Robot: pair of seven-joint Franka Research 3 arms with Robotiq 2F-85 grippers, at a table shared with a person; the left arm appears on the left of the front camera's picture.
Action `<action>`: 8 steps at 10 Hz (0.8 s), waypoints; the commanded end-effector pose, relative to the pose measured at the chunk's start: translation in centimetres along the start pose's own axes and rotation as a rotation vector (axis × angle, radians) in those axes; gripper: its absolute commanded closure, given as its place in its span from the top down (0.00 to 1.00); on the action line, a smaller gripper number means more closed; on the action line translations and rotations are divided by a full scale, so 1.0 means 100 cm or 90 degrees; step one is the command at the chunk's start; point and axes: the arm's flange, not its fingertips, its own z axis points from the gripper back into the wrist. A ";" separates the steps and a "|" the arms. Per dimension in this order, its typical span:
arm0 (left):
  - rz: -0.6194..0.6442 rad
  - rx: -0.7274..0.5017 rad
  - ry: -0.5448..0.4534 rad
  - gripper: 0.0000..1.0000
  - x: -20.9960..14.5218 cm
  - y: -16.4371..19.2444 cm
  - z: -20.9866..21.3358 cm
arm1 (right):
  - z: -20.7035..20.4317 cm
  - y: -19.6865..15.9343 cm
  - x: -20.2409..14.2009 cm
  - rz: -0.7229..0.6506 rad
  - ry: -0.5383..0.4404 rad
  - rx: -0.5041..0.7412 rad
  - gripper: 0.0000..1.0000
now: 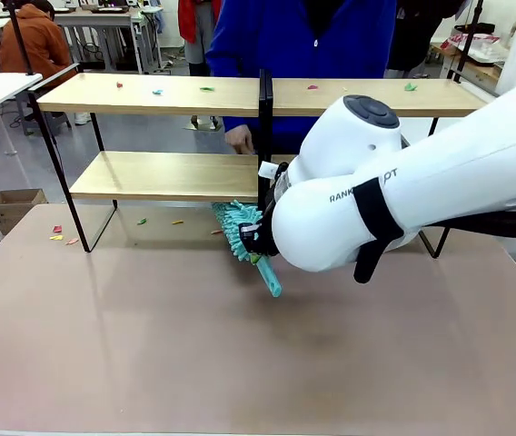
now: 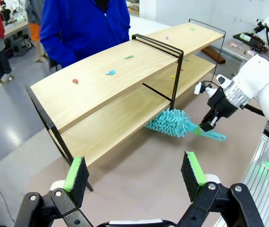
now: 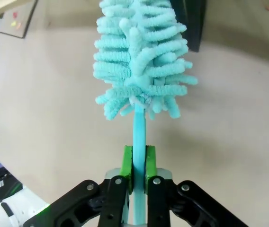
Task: Clean the shelves.
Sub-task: Clean a randomly selected level of the Shelf with the Duster.
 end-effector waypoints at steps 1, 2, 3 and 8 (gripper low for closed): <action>0.000 0.000 -0.003 1.00 0.001 0.000 -0.001 | -0.024 0.026 0.015 -0.022 -0.003 -0.026 0.12; 0.000 0.000 -0.003 1.00 0.001 0.000 -0.001 | -0.039 0.034 0.025 -0.028 0.006 -0.042 0.12; 0.000 0.000 -0.003 1.00 0.001 0.000 -0.001 | -0.047 0.039 0.032 -0.032 0.017 -0.041 0.12; 0.000 0.000 -0.003 1.00 0.001 0.000 -0.001 | -0.073 0.088 0.050 0.015 0.061 -0.027 0.12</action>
